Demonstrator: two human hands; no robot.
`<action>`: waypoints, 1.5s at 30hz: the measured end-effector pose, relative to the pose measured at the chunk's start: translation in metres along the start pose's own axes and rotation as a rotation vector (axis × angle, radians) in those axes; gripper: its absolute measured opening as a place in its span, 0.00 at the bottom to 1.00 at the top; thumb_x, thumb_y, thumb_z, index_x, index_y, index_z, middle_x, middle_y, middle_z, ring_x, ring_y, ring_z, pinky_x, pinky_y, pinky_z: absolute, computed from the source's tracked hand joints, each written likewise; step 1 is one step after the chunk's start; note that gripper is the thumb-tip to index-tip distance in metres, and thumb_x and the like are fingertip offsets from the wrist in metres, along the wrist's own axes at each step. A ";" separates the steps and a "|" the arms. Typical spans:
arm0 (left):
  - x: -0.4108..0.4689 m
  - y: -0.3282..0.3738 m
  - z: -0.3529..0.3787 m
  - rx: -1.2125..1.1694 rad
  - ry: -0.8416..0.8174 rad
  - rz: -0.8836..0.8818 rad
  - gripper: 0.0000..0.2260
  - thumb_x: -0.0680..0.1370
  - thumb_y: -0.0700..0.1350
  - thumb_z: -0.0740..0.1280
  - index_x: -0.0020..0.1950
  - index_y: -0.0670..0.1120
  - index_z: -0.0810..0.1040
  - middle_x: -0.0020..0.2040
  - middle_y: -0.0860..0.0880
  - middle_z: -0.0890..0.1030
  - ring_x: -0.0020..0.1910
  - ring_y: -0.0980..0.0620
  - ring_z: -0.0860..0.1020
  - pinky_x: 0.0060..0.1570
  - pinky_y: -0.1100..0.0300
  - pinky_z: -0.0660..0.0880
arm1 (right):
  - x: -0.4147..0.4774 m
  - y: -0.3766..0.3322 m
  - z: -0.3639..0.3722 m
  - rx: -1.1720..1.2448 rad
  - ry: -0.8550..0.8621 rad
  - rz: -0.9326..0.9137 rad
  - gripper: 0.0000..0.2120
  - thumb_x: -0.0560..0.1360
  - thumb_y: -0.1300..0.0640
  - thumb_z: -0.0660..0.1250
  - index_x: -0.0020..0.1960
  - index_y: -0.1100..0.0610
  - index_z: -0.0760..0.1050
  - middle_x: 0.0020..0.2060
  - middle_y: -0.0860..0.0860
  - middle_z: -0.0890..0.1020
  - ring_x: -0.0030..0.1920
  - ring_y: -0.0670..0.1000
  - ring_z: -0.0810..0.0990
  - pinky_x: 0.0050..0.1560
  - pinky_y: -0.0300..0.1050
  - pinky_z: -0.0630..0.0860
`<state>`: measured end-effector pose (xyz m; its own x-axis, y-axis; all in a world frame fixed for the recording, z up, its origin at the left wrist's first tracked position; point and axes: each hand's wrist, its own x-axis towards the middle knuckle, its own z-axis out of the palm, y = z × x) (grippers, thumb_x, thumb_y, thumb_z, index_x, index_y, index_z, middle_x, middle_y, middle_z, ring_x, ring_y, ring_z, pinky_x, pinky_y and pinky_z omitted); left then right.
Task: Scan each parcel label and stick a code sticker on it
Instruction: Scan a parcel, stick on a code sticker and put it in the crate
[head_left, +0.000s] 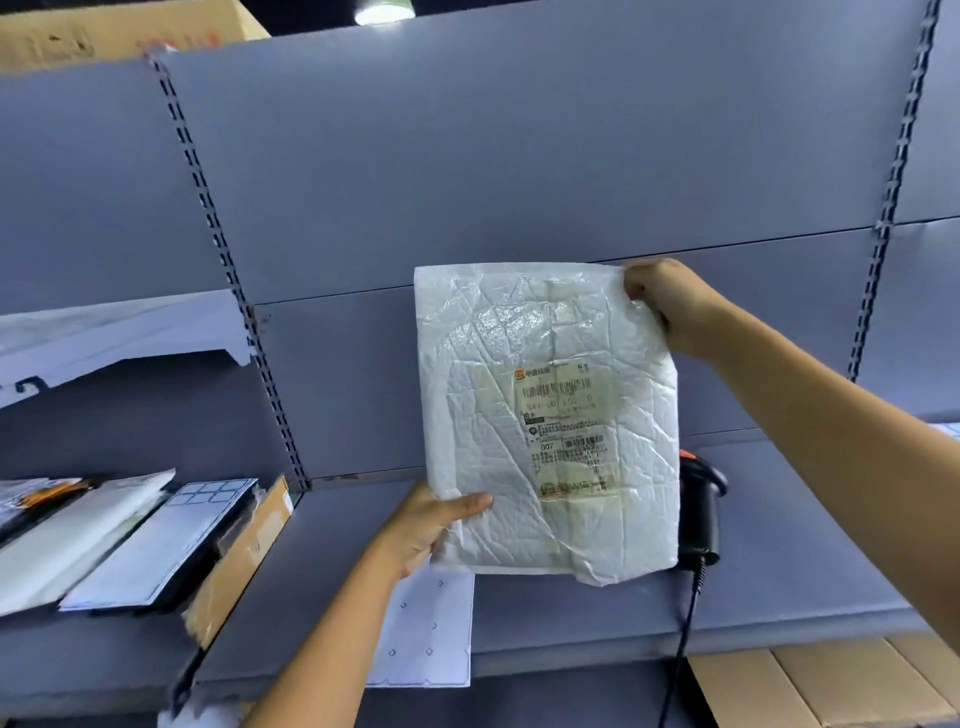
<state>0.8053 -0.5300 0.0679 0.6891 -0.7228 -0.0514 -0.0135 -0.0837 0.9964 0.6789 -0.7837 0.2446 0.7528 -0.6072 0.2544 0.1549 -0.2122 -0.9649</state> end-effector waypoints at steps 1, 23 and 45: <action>0.005 -0.001 -0.002 -0.015 -0.011 -0.014 0.12 0.63 0.44 0.79 0.43 0.44 0.83 0.43 0.43 0.82 0.36 0.49 0.79 0.26 0.68 0.70 | 0.003 0.003 -0.001 -0.016 0.028 -0.020 0.13 0.69 0.67 0.56 0.29 0.53 0.63 0.26 0.49 0.64 0.28 0.50 0.61 0.31 0.42 0.56; 0.062 -0.055 0.014 -0.179 -0.073 -0.039 0.30 0.55 0.46 0.79 0.54 0.39 0.77 0.43 0.43 0.85 0.44 0.49 0.83 0.40 0.60 0.78 | -0.087 0.223 -0.017 -0.664 0.380 0.610 0.28 0.73 0.49 0.66 0.67 0.62 0.63 0.63 0.61 0.70 0.64 0.63 0.69 0.62 0.52 0.68; 0.076 -0.065 0.010 -0.241 -0.135 -0.018 0.47 0.45 0.51 0.85 0.60 0.39 0.75 0.53 0.39 0.83 0.53 0.42 0.81 0.54 0.49 0.77 | -0.096 0.222 -0.043 -0.209 0.456 0.574 0.15 0.61 0.67 0.69 0.45 0.64 0.69 0.33 0.58 0.74 0.32 0.55 0.71 0.32 0.45 0.67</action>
<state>0.8516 -0.5863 -0.0018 0.5850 -0.8086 -0.0621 0.1821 0.0564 0.9817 0.6135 -0.8053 0.0093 0.3324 -0.9128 -0.2374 -0.3398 0.1189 -0.9330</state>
